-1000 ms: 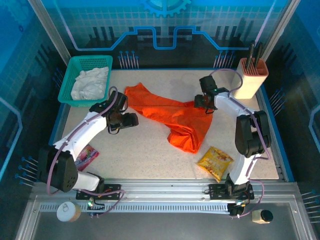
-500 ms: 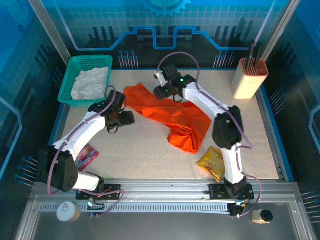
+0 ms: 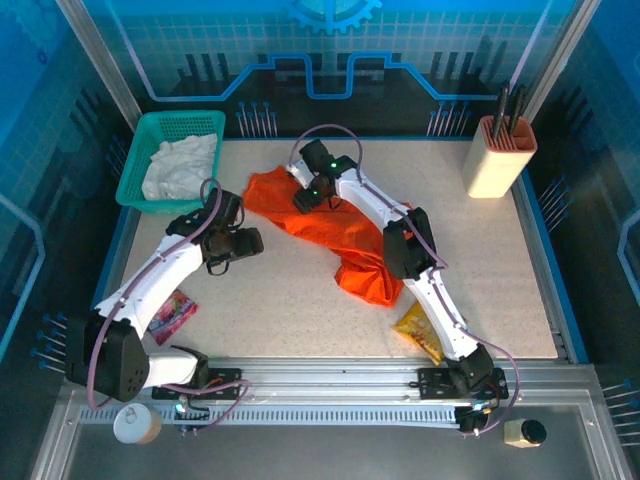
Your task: Fold and stack the t-shirts
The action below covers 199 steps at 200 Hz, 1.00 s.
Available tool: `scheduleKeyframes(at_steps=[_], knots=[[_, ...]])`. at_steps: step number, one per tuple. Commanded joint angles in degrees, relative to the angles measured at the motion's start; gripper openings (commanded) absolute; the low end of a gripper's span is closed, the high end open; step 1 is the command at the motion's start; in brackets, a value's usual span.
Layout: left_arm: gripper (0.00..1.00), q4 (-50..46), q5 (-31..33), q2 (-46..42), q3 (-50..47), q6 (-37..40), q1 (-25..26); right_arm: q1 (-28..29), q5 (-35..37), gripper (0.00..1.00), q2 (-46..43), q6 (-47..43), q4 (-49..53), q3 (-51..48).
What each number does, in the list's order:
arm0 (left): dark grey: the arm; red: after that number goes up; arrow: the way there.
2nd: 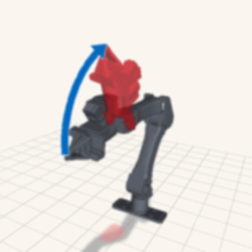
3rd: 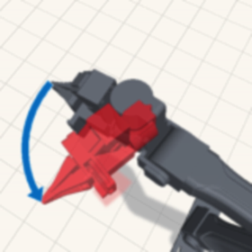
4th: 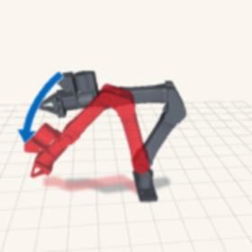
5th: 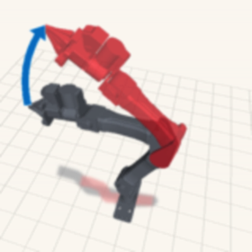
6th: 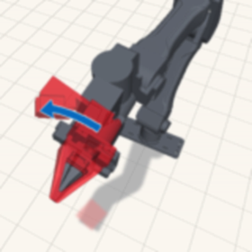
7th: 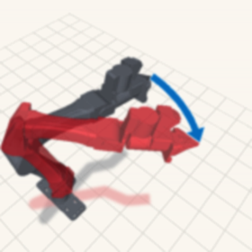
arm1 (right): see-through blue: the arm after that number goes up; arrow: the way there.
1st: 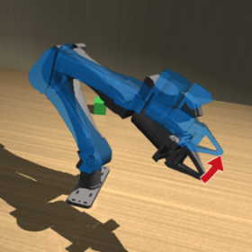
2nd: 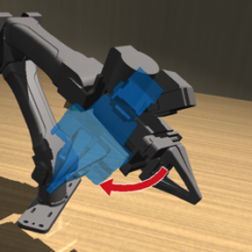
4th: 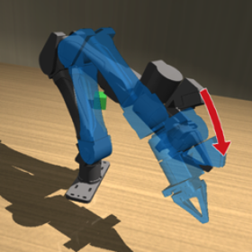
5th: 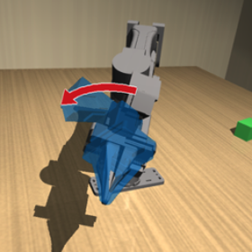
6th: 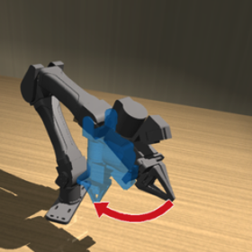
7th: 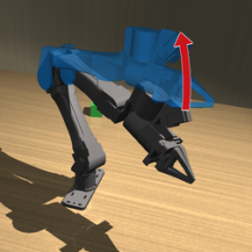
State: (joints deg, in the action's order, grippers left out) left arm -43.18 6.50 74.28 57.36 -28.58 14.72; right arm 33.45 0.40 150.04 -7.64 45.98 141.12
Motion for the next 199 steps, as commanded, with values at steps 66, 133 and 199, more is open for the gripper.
scheduleKeyframes(at_steps=[66, 133, 199], knots=[[0.76, -0.32, -1.92, -1.46, -1.90, 0.06, -0.49, 1.61, -2.47, 0.46, 4.34, 1.35, -0.71, 4.52], [0.76, -0.85, -1.93, -3.15, -2.43, 0.13, -0.52, 3.75, -0.12, 0.00, 2.58, 3.73, 0.62, 3.85], [0.76, -1.31, -2.17, -4.14, -2.47, 0.38, -0.50, 2.98, 3.67, 0.00, -14.17, 10.13, -1.59, -2.18]])
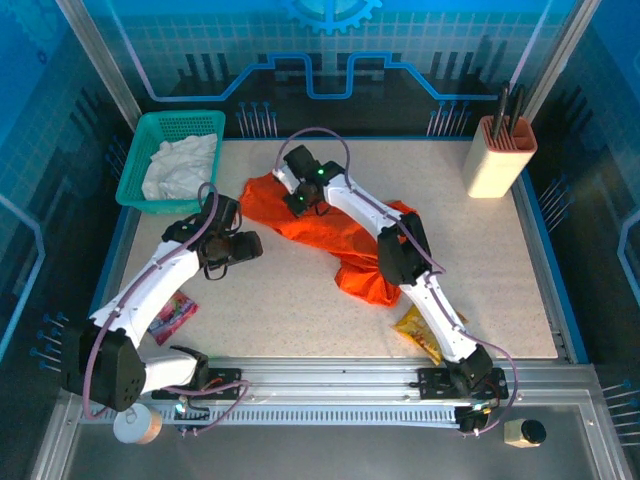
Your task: Fold and stack the t-shirts
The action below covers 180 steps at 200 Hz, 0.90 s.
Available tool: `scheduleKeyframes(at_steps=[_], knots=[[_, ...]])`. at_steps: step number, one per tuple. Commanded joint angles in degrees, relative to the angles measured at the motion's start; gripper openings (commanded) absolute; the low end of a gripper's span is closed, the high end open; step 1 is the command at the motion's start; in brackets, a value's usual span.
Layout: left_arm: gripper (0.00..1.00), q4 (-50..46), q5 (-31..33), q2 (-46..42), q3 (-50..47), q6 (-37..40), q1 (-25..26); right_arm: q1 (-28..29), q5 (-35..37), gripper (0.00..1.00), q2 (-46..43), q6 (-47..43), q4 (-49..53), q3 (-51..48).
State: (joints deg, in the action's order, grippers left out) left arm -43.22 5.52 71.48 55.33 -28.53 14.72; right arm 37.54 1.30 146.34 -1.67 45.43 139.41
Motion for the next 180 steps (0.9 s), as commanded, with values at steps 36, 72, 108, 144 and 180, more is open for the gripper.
scheduleKeyframes(at_steps=[36, 72, 108, 144, 180], knots=[[0.76, -0.55, -1.82, -1.39, -1.01, 0.15, -0.48, -5.59, 4.94, 0.00, -15.80, 10.29, -2.88, -3.59], [0.76, 0.22, -2.73, 0.03, -1.02, 0.19, -0.53, -12.59, 5.56, 0.00, -13.99, 19.24, -1.74, -3.45], [0.75, 1.38, -3.73, 2.87, -0.59, 0.10, -0.46, -17.43, 11.90, 0.00, -9.11, 23.21, 1.76, -3.52], [0.73, 1.91, -4.30, 5.86, 1.18, 0.07, 0.38, -20.39, 15.45, 0.31, -5.96, 24.88, 4.80, -4.78], [0.73, 2.30, -3.67, 10.72, 5.05, 0.01, 4.49, -18.69, 14.72, 0.67, -15.23, 22.24, -0.48, -17.73]])
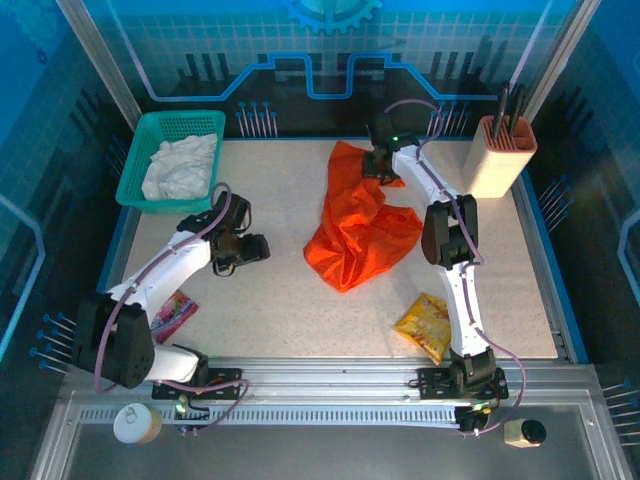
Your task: Fold and stack the t-shirts
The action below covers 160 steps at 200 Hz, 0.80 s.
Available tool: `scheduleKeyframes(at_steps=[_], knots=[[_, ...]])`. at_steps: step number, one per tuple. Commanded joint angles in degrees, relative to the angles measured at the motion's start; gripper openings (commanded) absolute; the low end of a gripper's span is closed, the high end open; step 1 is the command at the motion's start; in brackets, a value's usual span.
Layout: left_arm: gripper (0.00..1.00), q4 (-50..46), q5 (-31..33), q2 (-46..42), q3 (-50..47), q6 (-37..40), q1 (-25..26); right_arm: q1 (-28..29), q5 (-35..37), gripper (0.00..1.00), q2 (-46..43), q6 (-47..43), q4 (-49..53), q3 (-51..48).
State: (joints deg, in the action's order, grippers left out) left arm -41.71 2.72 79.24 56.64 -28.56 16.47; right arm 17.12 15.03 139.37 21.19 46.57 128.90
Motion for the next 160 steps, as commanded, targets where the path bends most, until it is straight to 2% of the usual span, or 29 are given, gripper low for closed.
scheduleKeyframes(at_steps=[1, 32, 37, 44, 83, 105, 123, 153, 160], knots=[[0.73, 0.82, -0.88, 3.12, 3.87, -0.03, 2.89, 1.84, 1.03, 0.68, -8.64, -0.76, -1.86, -7.72], [0.73, 4.28, -2.67, 11.01, 8.33, -0.95, 7.97, 5.76, 4.27, 0.79, -20.62, -2.42, -6.34, -23.37], [0.73, 5.11, -3.11, 12.55, 9.10, -1.10, 8.77, 6.38, 4.76, 0.91, -22.24, -2.38, -6.99, -25.90], [0.73, 6.18, -3.71, 14.71, 10.50, -1.13, 9.86, 7.08, 5.17, 1.00, -24.91, -2.30, -7.72, -29.42], [0.72, 8.76, -5.32, 28.41, 18.99, -0.89, 13.03, 8.83, 4.86, 1.00, -38.18, 0.63, -10.90, -45.92], [0.67, 10.23, -5.69, 34.39, 21.80, -0.85, 13.37, 9.07, 2.78, 0.99, -43.81, 3.07, -12.62, -53.52], [0.52, 12.67, -6.98, 36.28, 21.41, -1.48, 13.58, 9.05, -0.35, 0.92, -46.42, 5.32, -14.44, -58.10], [0.00, 16.02, -8.75, 34.26, 17.79, -2.40, 14.03, 9.06, -4.38, 0.71, -45.45, 8.86, -17.97, -62.50], [0.00, 16.22, -8.55, 33.17, 16.61, -2.43, 14.11, 9.07, -4.96, 0.66, -44.44, 9.57, -18.61, -62.77]])
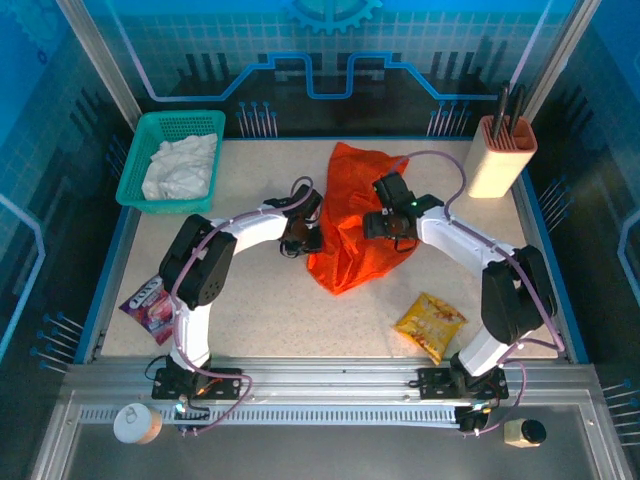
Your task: Fold and stack the t-shirts
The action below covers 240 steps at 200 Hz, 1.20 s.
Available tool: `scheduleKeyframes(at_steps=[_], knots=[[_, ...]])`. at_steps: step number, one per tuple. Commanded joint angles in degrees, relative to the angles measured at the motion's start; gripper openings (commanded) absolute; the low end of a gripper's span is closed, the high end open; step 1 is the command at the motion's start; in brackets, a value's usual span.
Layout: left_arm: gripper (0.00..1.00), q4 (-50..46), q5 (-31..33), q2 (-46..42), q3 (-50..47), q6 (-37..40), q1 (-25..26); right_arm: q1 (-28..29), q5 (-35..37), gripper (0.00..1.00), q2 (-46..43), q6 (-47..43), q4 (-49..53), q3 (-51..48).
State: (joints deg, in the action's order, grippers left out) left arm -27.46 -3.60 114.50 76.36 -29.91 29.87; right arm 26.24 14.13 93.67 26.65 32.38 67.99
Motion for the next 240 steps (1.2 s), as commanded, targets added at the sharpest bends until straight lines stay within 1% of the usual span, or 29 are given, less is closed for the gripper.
scheduleKeyframes(at_steps=[1, 11, 18, 36, 52, 64, 94, 116, 155, 173, 189, 210, 235, 240], knots=[[0.00, 2.02, -2.26, -2.35, -3.26, -1.05, 0.72, -0.05, -4.22, 0.66, 1.39, 4.15, -4.52, -1.87], [0.00, 2.32, -1.93, -4.64, -5.27, -1.16, 0.72, -0.06, -5.17, 0.61, 3.04, 4.93, -5.31, -1.81], [0.00, 2.39, -1.64, -6.48, -6.65, -1.13, 0.72, -0.03, -5.95, 0.59, 4.32, 5.56, -5.92, -1.60], [0.00, 2.33, -0.64, -11.55, -10.32, -1.22, 0.72, 0.43, -7.00, 0.59, 7.49, 6.71, -7.23, -0.75], [0.00, 1.70, 0.19, -15.70, -12.71, -1.30, 0.72, 1.06, -6.14, 0.63, 10.76, 7.47, -6.84, 0.91], [0.00, 0.82, 0.76, -18.33, -13.94, -1.40, 0.72, 1.27, -5.29, 0.63, 13.41, 7.92, -6.35, 2.30], [0.00, 0.13, 1.73, -25.04, -17.93, -3.32, 0.80, 0.82, -2.98, 0.58, 20.08, 7.73, -3.72, 7.41], [0.00, -0.57, 3.00, -30.77, -21.13, -5.21, 1.22, -0.88, -2.35, 0.56, 23.14, 7.53, -1.86, 11.34], [0.00, -5.55, 8.87, -42.35, -26.01, -8.00, 1.73, -5.95, -3.06, 0.54, 25.44, 9.29, 0.08, 16.25], [0.00, -6.65, 8.72, -45.05, -28.54, -9.85, 1.90, -7.74, -3.36, 0.54, 25.64, 11.13, 0.78, 17.00], [0.00, -6.26, 8.68, -46.17, -31.24, -12.37, 3.66, -8.61, -3.50, 0.54, 25.06, 12.97, 0.89, 16.16], [0.00, -4.96, 9.22, -46.23, -33.71, -16.52, 8.03, -8.89, -3.19, 0.54, 23.40, 14.99, -0.11, 13.60], [0.00, -3.25, 9.30, -45.53, -32.37, -19.36, 14.11, -8.88, -3.37, 0.54, 21.35, 15.39, -0.91, 11.84], [0.07, -3.04, 9.22, -45.27, -31.40, -19.28, 15.26, -8.86, -3.60, 0.54, 20.86, 15.04, -0.85, 11.82]])
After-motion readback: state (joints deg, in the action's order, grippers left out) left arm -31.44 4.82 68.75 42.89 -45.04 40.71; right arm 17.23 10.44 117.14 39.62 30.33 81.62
